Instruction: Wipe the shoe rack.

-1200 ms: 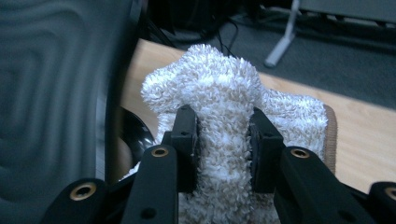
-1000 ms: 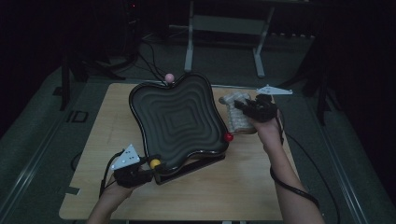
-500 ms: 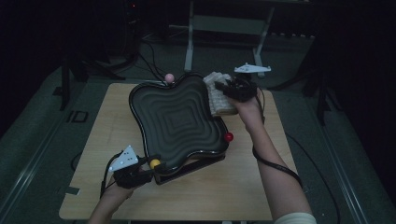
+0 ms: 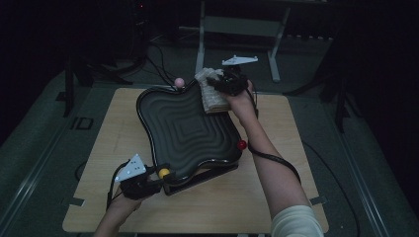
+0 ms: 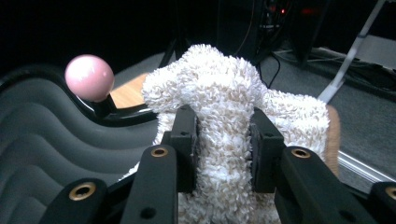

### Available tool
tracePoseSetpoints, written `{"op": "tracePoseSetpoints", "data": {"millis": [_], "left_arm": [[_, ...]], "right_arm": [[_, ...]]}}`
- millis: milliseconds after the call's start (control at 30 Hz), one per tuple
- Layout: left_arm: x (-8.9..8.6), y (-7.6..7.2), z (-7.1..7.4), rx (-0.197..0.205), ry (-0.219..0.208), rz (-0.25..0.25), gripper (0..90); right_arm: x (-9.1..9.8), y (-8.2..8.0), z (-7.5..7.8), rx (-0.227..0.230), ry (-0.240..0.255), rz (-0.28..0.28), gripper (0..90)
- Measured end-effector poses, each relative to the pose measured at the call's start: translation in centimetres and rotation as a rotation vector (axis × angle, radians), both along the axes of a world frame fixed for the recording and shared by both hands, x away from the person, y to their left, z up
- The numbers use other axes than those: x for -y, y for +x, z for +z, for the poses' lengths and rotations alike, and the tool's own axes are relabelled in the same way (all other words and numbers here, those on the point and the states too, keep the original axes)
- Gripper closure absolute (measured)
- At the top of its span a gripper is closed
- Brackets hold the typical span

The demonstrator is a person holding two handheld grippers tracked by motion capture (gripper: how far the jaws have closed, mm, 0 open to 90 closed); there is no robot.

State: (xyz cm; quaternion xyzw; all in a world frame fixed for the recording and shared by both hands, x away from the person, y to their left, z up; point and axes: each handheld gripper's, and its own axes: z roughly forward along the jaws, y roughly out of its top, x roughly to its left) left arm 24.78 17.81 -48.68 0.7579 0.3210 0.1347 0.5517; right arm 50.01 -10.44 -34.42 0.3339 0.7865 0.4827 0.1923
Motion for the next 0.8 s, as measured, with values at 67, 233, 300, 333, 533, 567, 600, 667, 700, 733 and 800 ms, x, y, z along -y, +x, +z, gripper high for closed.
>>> {"op": "tracePoseSetpoints", "data": {"millis": [67,233,300,333,533,567,600,667,700,733,800], "left_arm": [[0.0,0.0,0.0,-0.001,-0.007,0.001,59.0],[-0.1,0.0,-0.1,0.001,-0.008,-0.003,59.2],[-0.1,0.0,-0.1,-0.001,-0.011,-0.006,59.2],[-0.1,0.0,-0.1,-0.001,-0.013,-0.007,59.2],[-0.1,0.1,-0.1,-0.001,-0.011,-0.011,59.2],[-0.1,0.1,-0.1,0.0,-0.013,-0.01,59.2],[-0.1,0.1,-0.1,0.0,-0.013,-0.01,59.2],[-0.1,0.1,-0.1,0.0,-0.011,-0.009,59.2],[-0.1,0.1,-0.1,0.001,-0.013,-0.008,59.2],[-0.1,0.1,-0.1,0.001,-0.014,-0.008,59.2],[-0.1,0.0,-0.1,0.001,-0.01,-0.007,59.2]], "right_arm": [[-0.6,0.2,-0.3,0.0,-0.029,0.006,68.7],[-1.6,0.5,-1.2,0.005,-0.107,-0.007,68.2],[-1.5,0.4,-1.3,0.01,-0.116,-0.023,68.2],[-1.3,0.4,-1.4,0.01,-0.127,-0.032,68.2],[0.3,0.1,-1.9,0.001,-0.137,-0.065,68.1],[0.5,0.0,-2.0,-0.007,-0.133,-0.066,68.1],[0.7,-0.1,-2.2,-0.008,-0.135,-0.066,68.1],[0.8,-0.6,-2.5,-0.006,-0.143,-0.059,68.1],[0.9,-0.8,-2.6,-0.003,-0.149,-0.054,68.0],[1.0,-1.0,-2.8,0.001,-0.152,-0.049,68.0],[1.3,-1.4,-3.0,0.005,-0.151,-0.039,68.0]]}}
